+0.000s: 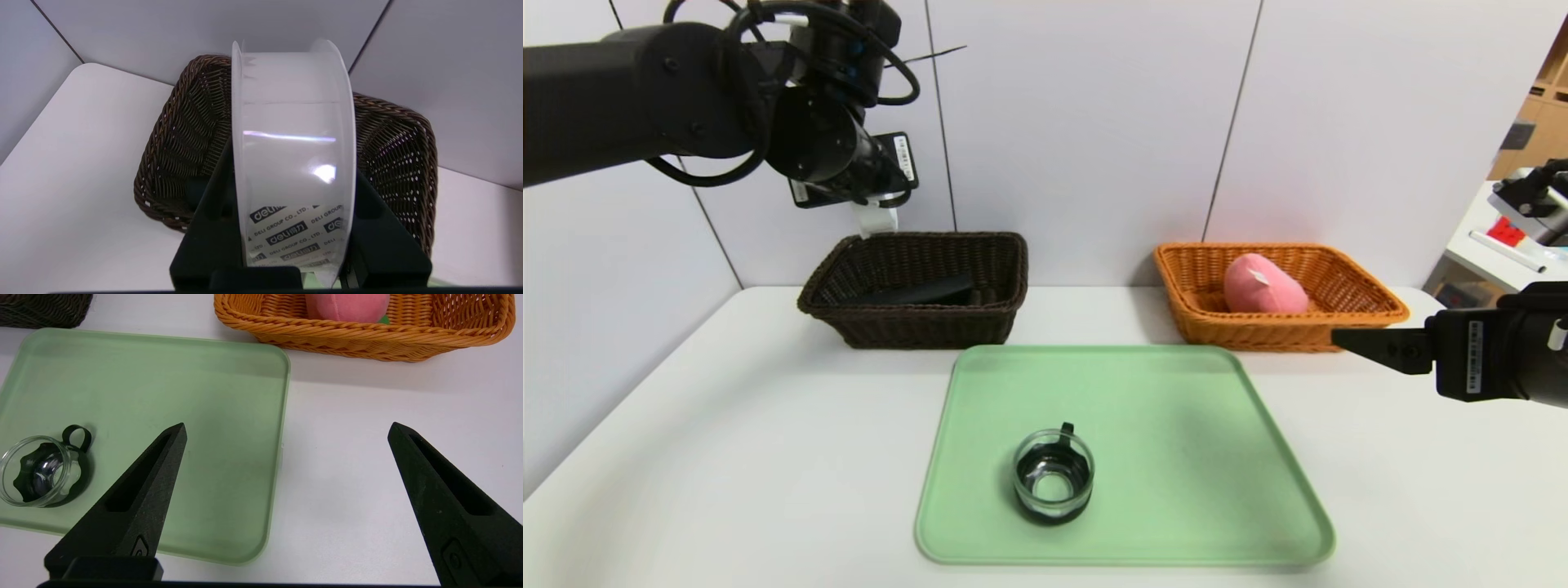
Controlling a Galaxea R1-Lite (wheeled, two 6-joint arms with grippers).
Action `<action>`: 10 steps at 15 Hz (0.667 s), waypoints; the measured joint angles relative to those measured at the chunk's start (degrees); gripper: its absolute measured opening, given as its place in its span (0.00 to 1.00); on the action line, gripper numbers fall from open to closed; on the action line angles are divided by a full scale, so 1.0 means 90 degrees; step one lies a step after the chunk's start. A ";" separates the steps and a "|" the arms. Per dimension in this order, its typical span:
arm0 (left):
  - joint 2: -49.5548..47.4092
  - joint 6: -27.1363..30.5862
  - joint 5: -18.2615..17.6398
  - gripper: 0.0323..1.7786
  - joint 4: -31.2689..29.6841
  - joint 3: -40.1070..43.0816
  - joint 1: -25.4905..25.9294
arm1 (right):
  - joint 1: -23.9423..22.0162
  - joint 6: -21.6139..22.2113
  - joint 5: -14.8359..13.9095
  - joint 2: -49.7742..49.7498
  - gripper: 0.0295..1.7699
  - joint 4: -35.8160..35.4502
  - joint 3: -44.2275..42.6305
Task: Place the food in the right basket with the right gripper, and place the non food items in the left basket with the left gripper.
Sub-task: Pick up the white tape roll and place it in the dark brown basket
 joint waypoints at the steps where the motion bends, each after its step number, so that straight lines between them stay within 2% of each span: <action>1: 0.0141 0.0008 -0.0038 0.32 -0.0115 0.0000 0.0144 | 0.0000 -0.0003 0.0005 0.0000 0.96 0.0005 0.0007; 10: 0.0903 -0.0028 -0.0060 0.32 -0.0462 0.0000 0.0551 | -0.0003 -0.0027 -0.0001 0.0015 0.96 0.0003 0.0141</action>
